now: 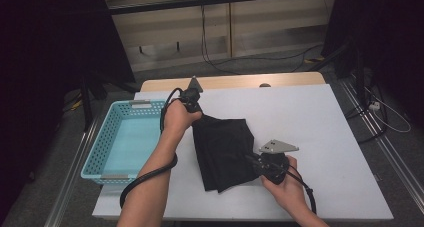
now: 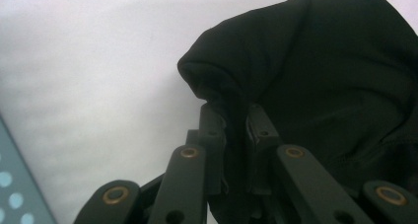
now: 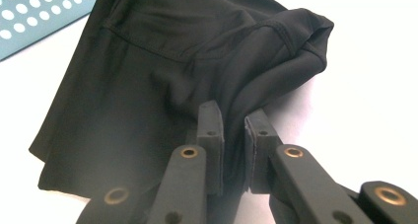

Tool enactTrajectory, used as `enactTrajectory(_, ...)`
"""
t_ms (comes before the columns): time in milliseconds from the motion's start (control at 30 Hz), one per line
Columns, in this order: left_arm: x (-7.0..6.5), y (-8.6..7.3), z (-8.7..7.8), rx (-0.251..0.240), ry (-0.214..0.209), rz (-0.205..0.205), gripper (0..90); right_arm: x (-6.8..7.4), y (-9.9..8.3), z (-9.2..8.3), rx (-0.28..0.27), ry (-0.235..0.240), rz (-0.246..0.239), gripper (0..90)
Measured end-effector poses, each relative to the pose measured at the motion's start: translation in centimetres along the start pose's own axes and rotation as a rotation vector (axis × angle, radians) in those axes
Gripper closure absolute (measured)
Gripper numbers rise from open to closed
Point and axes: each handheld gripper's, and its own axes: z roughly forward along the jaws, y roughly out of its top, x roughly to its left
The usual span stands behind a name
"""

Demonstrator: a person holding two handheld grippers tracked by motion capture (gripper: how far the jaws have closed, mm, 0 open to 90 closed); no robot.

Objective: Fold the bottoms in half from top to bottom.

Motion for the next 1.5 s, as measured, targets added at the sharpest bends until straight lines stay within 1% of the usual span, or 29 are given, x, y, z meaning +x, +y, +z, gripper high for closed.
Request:
enactTrajectory(200,0.0,0.1,-0.8,0.014,0.007,0.0,80.6,0.3,0.2,-0.1,-0.014,0.005,-0.009,80.8)
enactTrajectory(267,-0.1,0.2,-1.0,0.021,0.011,0.006,80.6,0.4,0.2,-0.1,-0.016,0.006,-0.016,80.7)
enactTrajectory(433,-0.3,0.4,-1.8,0.035,0.021,0.009,80.7,0.6,0.3,-0.2,-0.026,0.01,-0.011,80.7)
enactTrajectory(567,-0.5,0.5,-2.4,0.049,0.04,0.007,80.7,0.8,0.4,-0.3,-0.042,0.01,-0.017,80.8)
enactTrajectory(733,-0.6,0.5,-3.0,0.069,0.051,0.012,80.7,1.1,0.7,-0.5,-0.059,0.014,-0.027,80.8)
enactTrajectory(1000,-0.7,0.6,-3.9,0.07,0.046,0.01,80.7,1.5,0.9,-0.6,-0.076,0.026,-0.039,80.8)
enactTrajectory(1133,-0.7,0.7,-4.2,0.076,0.057,0.013,80.7,1.6,1.1,-0.7,-0.086,0.035,-0.046,80.8)
enactTrajectory(1167,-0.7,0.7,-4.3,0.08,0.058,0.009,80.7,1.6,1.2,-0.7,-0.089,0.036,-0.047,80.8)
enactTrajectory(1200,-0.7,0.7,-4.4,0.073,0.059,0.004,80.7,1.6,1.3,-0.8,-0.091,0.037,-0.046,80.8)
enactTrajectory(1267,-0.8,0.7,-4.5,0.082,0.064,0.006,80.7,1.6,1.3,-0.8,-0.095,0.038,-0.047,80.8)
enactTrajectory(1500,-1.0,0.8,-5.0,0.078,0.066,0.005,80.7,1.8,1.5,-0.9,-0.101,0.044,-0.05,80.8)
